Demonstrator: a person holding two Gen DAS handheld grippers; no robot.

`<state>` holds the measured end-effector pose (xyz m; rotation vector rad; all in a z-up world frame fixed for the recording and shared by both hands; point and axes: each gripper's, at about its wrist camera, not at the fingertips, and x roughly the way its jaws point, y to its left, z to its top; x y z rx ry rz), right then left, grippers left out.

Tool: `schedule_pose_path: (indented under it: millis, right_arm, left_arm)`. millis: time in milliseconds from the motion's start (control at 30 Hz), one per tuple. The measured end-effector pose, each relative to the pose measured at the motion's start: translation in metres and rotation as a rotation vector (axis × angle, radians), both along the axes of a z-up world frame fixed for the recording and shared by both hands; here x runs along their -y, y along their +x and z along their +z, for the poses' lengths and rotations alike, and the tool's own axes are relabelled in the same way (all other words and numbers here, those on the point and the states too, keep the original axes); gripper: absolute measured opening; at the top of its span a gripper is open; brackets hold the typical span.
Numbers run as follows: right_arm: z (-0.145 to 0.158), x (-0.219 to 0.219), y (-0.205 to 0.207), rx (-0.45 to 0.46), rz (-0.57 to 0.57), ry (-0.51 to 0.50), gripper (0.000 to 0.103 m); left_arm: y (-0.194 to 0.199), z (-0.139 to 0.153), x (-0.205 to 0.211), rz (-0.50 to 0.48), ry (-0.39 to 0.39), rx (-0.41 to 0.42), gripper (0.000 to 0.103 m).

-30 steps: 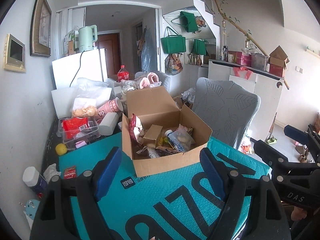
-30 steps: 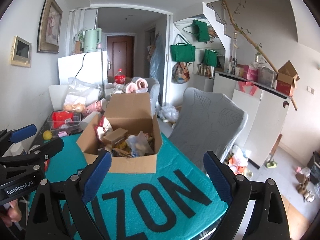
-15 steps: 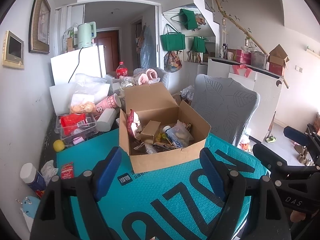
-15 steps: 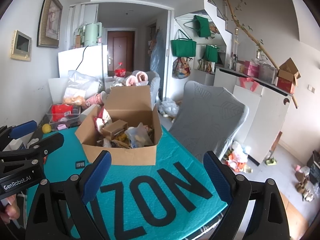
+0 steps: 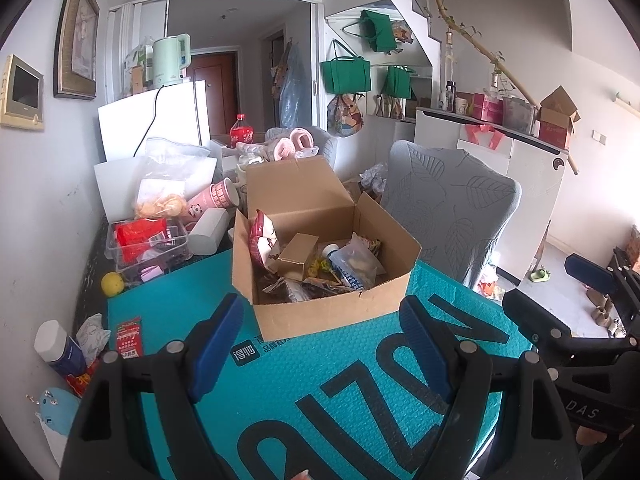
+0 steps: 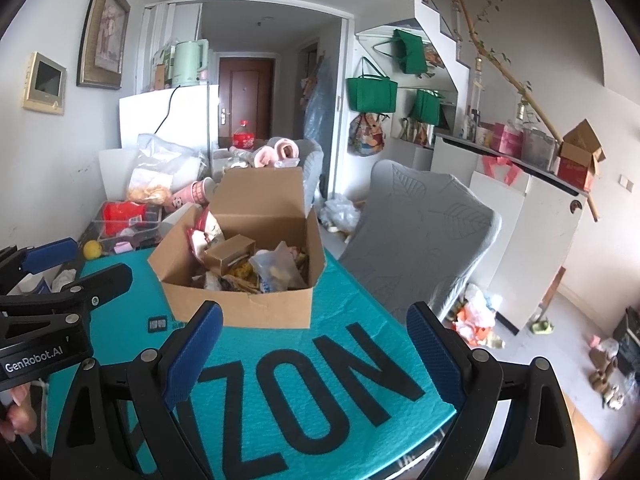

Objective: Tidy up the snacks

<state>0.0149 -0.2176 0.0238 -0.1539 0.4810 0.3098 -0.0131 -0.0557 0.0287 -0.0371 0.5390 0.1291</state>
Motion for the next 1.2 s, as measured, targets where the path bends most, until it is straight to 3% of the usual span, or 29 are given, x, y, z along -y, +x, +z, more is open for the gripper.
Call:
schedule_pose_path:
  millis: [1200]
  right_arm:
    - [-0.0076,0.0078,0.0045,-0.019,0.002,-0.011,0.094]
  left_arm:
    - [0.0032,-0.0073,0.0046,-0.027,-0.006,-0.052,0.08]
